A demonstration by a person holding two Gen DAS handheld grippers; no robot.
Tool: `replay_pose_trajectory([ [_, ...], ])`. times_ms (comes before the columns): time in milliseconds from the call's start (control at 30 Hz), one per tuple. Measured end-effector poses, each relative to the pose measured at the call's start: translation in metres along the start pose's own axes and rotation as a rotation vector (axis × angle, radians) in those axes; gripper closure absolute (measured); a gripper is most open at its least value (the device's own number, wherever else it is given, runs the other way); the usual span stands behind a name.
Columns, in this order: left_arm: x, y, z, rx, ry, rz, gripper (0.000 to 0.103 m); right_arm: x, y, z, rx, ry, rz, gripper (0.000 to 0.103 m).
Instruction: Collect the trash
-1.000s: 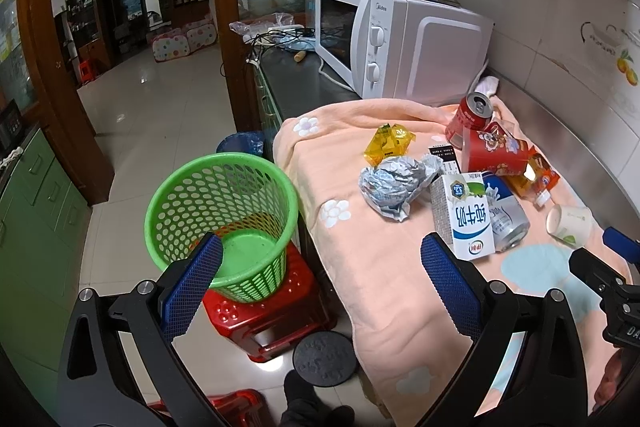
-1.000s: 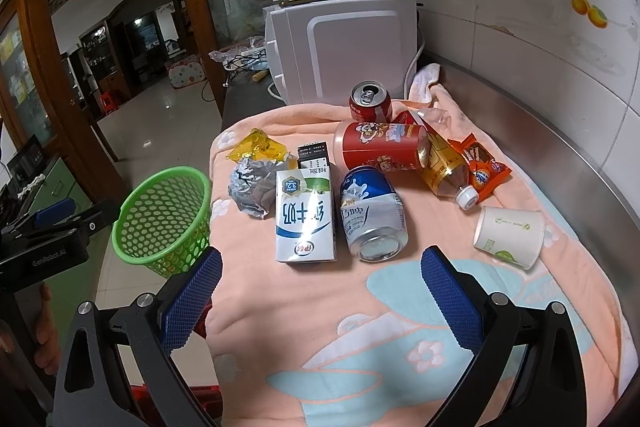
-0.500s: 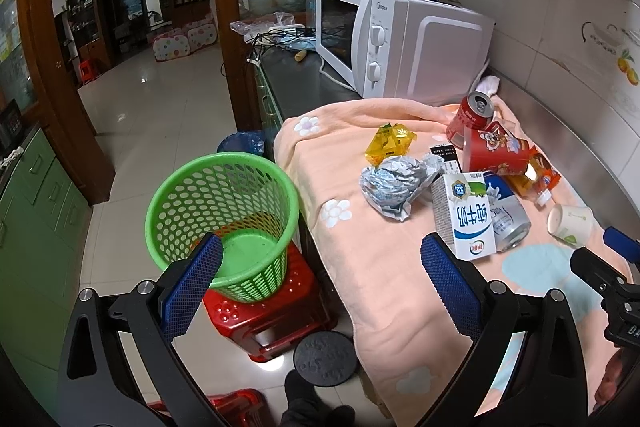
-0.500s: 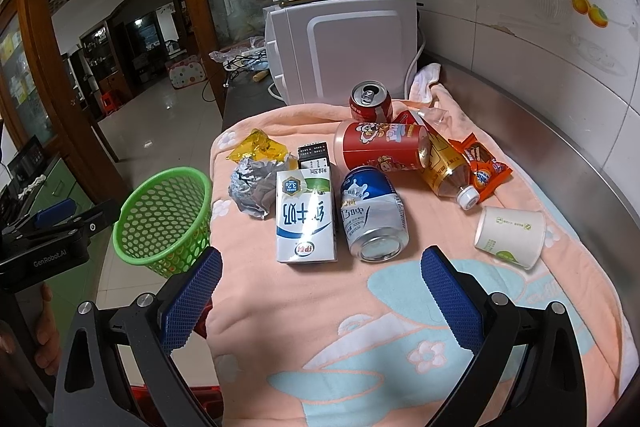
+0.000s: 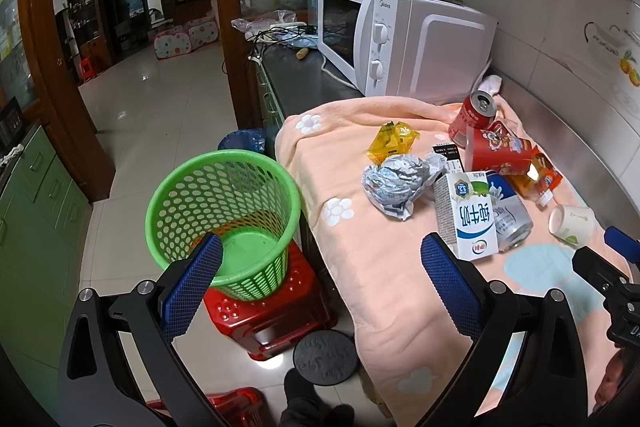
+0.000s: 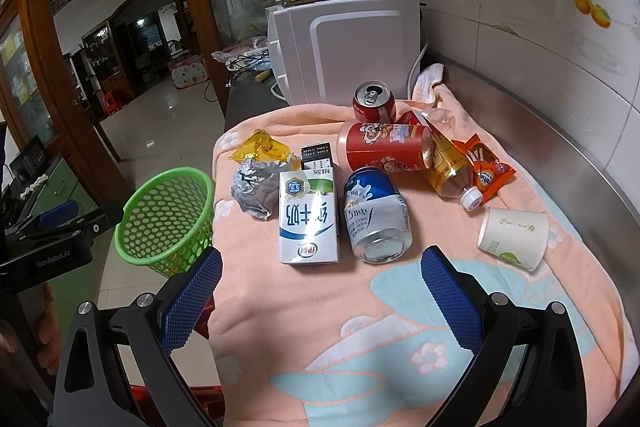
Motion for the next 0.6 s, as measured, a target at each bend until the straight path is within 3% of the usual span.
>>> replay_pose_trajectory([
  [600, 0.0, -0.009, 0.001, 0.015, -0.001, -0.007, 0.005, -0.018, -0.007, 0.006, 0.008, -0.019, -0.006, 0.007],
])
Point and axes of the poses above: each gripper's, at about its wrist camera, not at the fingertips, and y roughly against the way its jaws point, x to its left, z to its top, the point moved 9 cm from there along -y, roughly the way its jaws point, and after that the axes turned 7 degrees about x, right-handed, at the moved point
